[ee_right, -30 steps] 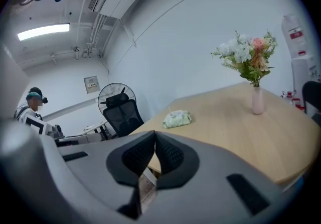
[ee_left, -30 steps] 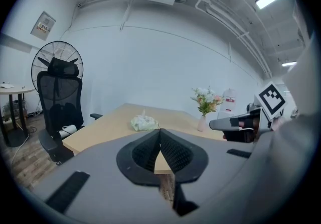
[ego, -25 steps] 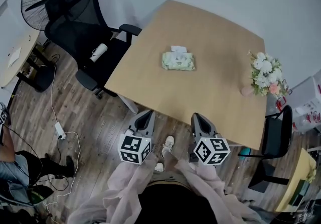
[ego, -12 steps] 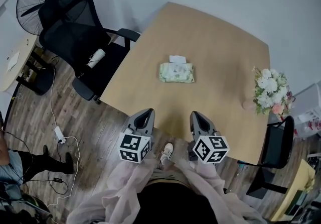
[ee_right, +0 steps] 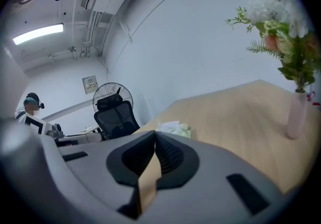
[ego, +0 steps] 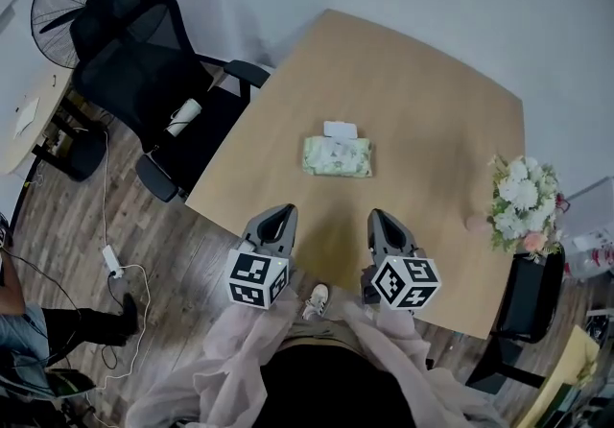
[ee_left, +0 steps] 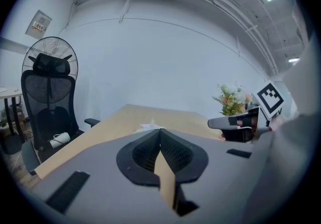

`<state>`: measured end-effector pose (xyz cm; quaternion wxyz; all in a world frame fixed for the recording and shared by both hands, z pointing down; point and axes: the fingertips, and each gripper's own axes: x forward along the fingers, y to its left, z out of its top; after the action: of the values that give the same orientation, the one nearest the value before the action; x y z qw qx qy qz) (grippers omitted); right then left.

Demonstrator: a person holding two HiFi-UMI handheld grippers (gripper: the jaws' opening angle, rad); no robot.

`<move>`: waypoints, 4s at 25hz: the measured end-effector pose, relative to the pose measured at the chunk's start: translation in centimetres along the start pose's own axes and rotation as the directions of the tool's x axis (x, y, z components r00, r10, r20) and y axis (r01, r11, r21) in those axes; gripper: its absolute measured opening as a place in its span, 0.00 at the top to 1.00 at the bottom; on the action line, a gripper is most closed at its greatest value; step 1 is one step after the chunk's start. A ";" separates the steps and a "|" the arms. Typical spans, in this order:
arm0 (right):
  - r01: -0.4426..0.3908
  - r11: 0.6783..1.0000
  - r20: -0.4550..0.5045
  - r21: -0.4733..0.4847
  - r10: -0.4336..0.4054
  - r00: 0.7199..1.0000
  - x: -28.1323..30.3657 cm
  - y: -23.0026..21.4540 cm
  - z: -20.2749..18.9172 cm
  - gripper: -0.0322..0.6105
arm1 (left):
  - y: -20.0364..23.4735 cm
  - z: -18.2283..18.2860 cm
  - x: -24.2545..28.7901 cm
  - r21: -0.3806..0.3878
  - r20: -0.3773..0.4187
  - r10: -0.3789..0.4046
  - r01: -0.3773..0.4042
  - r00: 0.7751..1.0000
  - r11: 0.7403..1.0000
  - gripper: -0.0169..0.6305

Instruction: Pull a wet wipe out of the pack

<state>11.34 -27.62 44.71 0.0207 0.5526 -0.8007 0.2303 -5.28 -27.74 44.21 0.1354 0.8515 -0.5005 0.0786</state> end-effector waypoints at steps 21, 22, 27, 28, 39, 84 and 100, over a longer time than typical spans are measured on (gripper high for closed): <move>-0.030 0.999 -0.028 0.011 0.030 0.999 2.3 -1.6 -0.3 0.93 | 0.5 0.0 2.0 -0.016 0.001 0.038 -0.038 0.999 0.999 0.95; -0.029 1.000 -0.031 0.012 0.029 0.999 2.3 -1.5 -0.5 0.93 | 0.4 -0.1 1.9 -0.018 0.001 0.037 -0.037 0.999 0.999 0.95; -0.021 1.000 -0.042 0.006 0.021 0.999 2.5 -1.4 -1.1 0.93 | 0.0 -0.5 1.7 -0.009 -0.008 0.017 -0.018 1.000 1.000 0.95; -0.019 1.000 -0.042 0.005 0.019 0.999 2.6 -1.3 -1.2 0.93 | 0.1 -0.6 1.7 -0.008 -0.011 0.015 -0.015 1.000 1.000 0.95; 0.003 1.000 -0.043 -0.025 -0.004 0.999 5.2 -1.9 -0.3 0.93 | 1.1 -0.4 4.2 0.005 -0.033 -0.016 0.016 0.999 1.000 0.95; -0.005 0.977 -0.189 -0.214 -0.036 0.981 20.2 -2.8 -2.7 0.62 | 9.0 -4.0 11.1 -0.096 -0.159 0.001 -0.017 0.987 0.995 0.95; -0.038 0.983 -0.199 -0.179 0.002 0.980 21.0 -2.4 -3.1 0.89 | 9.9 -5.1 11.4 -0.102 -0.184 0.015 -0.034 0.983 0.994 0.95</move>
<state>4.66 -45.50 54.38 0.1481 0.5145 -0.8181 0.2100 -8.40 -40.22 53.59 0.2241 0.8261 -0.4999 0.1317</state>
